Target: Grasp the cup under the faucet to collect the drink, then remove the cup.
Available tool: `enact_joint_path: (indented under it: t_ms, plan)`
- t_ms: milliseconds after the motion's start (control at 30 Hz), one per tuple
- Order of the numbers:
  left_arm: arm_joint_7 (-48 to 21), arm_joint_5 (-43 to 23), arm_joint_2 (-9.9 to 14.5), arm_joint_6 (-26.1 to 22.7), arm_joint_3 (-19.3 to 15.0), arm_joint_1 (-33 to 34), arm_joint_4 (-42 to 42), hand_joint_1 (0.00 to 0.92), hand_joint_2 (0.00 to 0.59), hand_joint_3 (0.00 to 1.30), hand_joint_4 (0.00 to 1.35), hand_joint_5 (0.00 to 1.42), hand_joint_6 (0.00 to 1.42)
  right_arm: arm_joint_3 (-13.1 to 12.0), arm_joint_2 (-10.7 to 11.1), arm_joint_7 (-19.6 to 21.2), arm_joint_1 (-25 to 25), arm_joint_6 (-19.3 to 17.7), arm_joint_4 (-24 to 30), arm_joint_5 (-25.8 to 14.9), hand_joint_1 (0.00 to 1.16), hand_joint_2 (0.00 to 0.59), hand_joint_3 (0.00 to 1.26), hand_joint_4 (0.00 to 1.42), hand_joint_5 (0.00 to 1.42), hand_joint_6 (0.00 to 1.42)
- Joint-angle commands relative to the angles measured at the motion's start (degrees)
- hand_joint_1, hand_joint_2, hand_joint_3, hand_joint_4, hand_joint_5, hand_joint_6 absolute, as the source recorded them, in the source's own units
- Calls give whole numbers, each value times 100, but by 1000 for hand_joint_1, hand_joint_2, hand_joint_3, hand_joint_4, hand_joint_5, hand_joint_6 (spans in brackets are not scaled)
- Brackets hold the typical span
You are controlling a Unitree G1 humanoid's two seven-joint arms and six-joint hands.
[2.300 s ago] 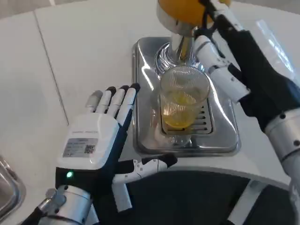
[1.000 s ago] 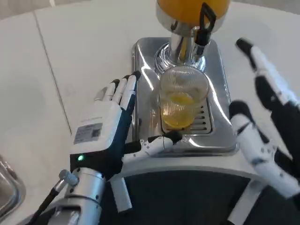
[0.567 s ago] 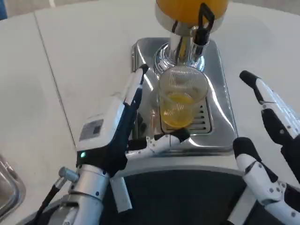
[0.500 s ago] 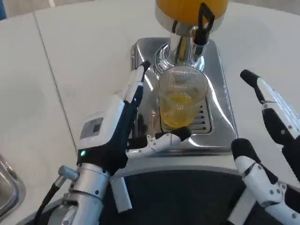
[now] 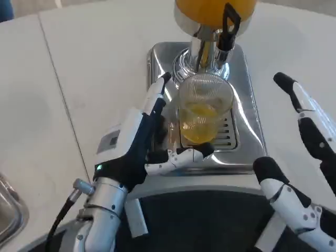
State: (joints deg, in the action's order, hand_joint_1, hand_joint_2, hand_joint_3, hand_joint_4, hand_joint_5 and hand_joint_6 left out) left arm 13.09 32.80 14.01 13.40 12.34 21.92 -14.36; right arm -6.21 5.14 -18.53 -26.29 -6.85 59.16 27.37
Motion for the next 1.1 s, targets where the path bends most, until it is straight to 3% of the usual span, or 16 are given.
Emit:
enact_joint_path:
  t_ms: [33,233,600,1100]
  plan:
    - [124,-116,-79,230,7,149,-242,361,39,0,0,228,245,-46,-106,-111,-48,-131,84,58,224,459,0,0,0,0]
    - [486,-96,-306,356,33,224,-482,381,39,0,0,297,307,-143,-189,-197,-55,-141,84,65,235,454,0,0,0,0]
    - [603,-77,-474,482,157,478,-993,392,42,0,0,308,303,-304,-268,-358,-113,-276,84,89,249,452,0,0,0,0]
    - [846,-83,-650,596,358,750,-1544,393,42,7,36,364,383,-218,-341,-624,-18,-183,84,316,258,452,0,0,0,0]
